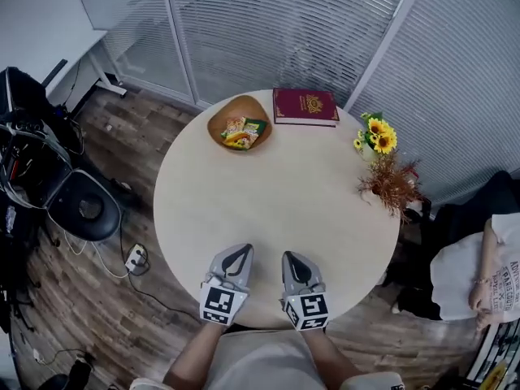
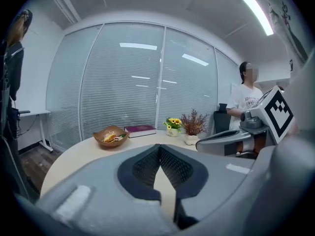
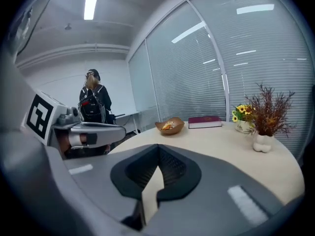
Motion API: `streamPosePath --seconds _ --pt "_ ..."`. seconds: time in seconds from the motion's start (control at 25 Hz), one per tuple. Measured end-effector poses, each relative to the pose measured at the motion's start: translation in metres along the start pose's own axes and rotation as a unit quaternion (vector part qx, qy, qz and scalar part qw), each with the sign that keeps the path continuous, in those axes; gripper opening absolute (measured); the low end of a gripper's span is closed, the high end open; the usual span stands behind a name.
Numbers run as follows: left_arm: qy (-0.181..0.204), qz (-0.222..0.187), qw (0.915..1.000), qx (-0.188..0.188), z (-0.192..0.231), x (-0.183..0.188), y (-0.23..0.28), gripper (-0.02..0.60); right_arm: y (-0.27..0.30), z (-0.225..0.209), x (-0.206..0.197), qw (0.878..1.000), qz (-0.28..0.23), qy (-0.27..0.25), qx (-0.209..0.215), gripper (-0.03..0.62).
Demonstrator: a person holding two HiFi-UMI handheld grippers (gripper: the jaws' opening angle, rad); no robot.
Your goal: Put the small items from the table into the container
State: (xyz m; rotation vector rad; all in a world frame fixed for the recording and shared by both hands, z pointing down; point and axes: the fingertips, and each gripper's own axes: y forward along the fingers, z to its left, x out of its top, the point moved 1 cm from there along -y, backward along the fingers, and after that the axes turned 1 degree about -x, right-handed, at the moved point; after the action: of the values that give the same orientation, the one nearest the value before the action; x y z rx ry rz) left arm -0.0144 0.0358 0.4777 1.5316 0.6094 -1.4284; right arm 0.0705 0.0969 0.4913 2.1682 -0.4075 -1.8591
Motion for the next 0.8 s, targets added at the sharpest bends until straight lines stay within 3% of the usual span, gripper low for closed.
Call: streamPosePath --seconds 0.28,0.8 --pt "-0.001 0.025 0.9996 -0.012 -0.024 -0.026 -0.004 -0.005 -0.025 -0.001 -0.010 1.000 -0.002 -0.002 0.000 0.002" --pt "-0.003 0.020 0.9996 -0.017 -0.041 -0.017 -0.002 -0.005 -0.030 0.006 -0.003 1.000 0.000 -0.004 0.021 0.002"
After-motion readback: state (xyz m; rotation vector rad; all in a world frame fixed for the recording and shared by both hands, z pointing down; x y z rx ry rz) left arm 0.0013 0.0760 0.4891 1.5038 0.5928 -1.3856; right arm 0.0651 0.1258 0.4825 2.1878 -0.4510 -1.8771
